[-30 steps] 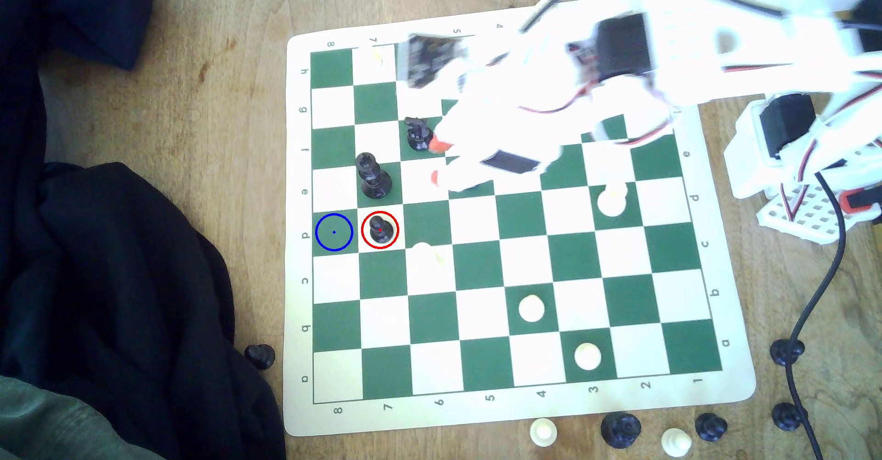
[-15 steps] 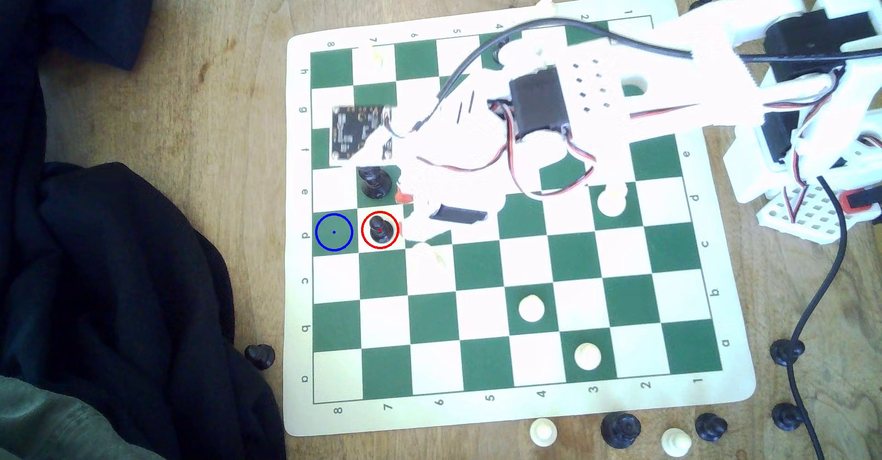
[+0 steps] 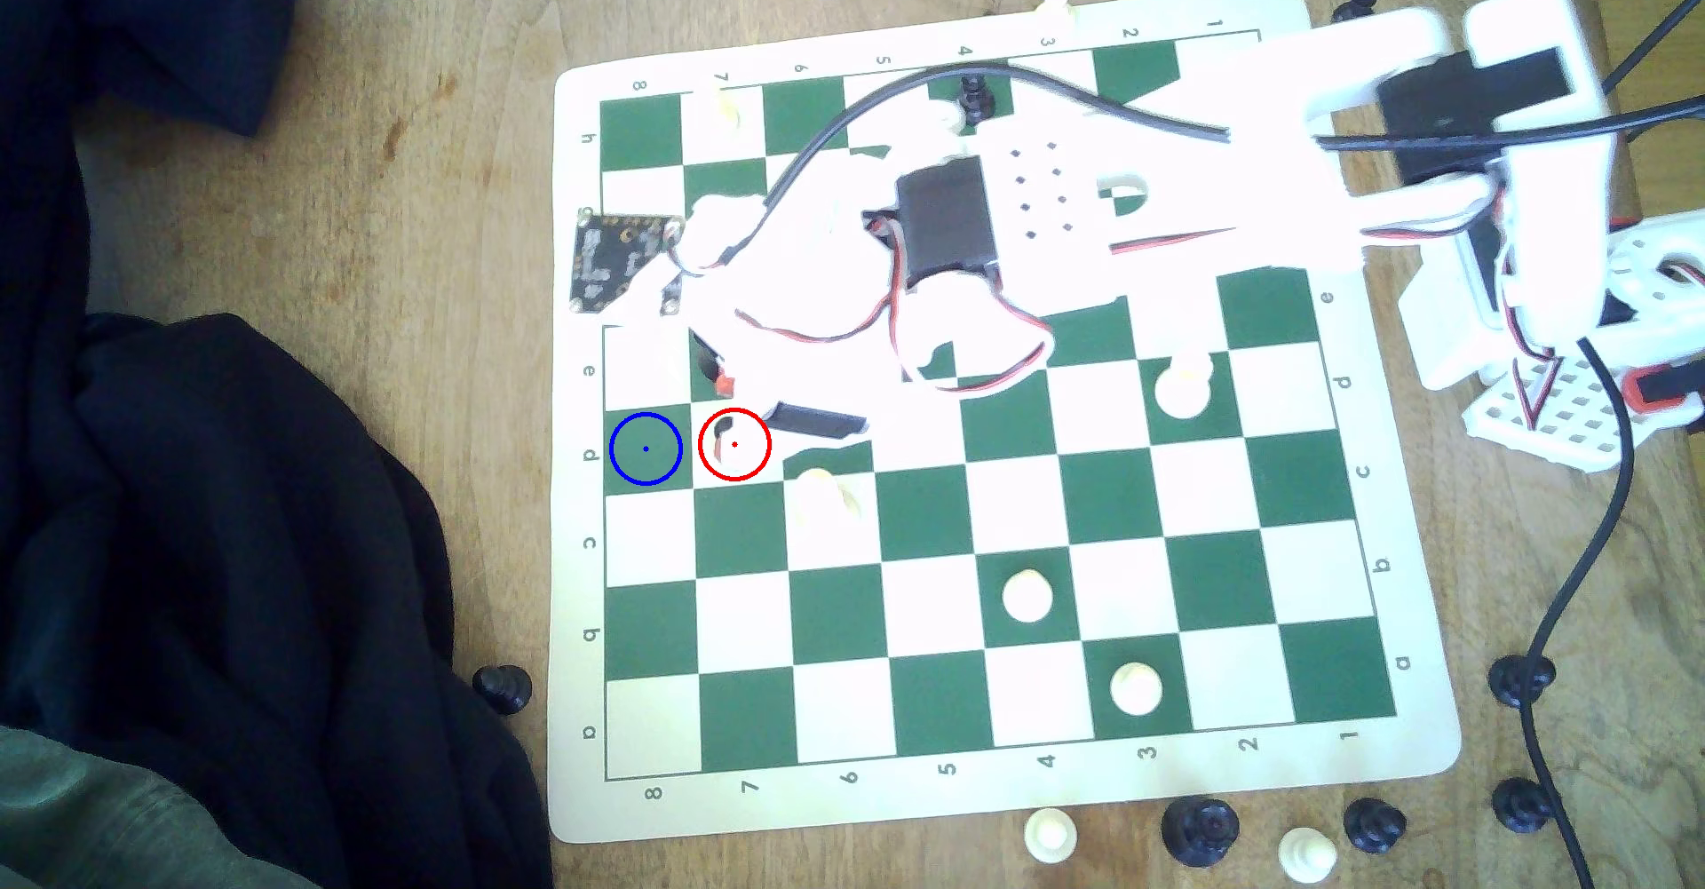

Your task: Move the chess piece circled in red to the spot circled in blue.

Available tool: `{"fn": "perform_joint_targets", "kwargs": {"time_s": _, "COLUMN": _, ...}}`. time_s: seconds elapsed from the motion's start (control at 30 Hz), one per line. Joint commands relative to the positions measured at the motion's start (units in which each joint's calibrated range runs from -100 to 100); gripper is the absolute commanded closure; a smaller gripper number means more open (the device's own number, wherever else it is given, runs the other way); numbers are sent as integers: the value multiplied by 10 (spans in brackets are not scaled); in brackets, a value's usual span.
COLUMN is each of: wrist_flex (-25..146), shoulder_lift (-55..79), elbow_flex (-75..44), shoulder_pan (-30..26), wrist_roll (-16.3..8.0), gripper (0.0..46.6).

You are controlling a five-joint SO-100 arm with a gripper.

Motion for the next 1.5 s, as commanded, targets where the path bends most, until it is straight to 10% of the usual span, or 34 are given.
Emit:
{"fn": "perform_joint_targets", "kwargs": {"time_s": 0.0, "wrist_flex": -3, "shoulder_lift": 6, "elbow_flex": -70, "shoulder_pan": 0, "wrist_roll": 0, "gripper": 356}}
{"fn": "perform_joint_targets", "kwargs": {"time_s": 1.47, "wrist_flex": -22, "shoulder_lift": 97, "elbow_flex": -116, "shoulder_pan": 12, "wrist_roll": 4, "gripper": 357}}
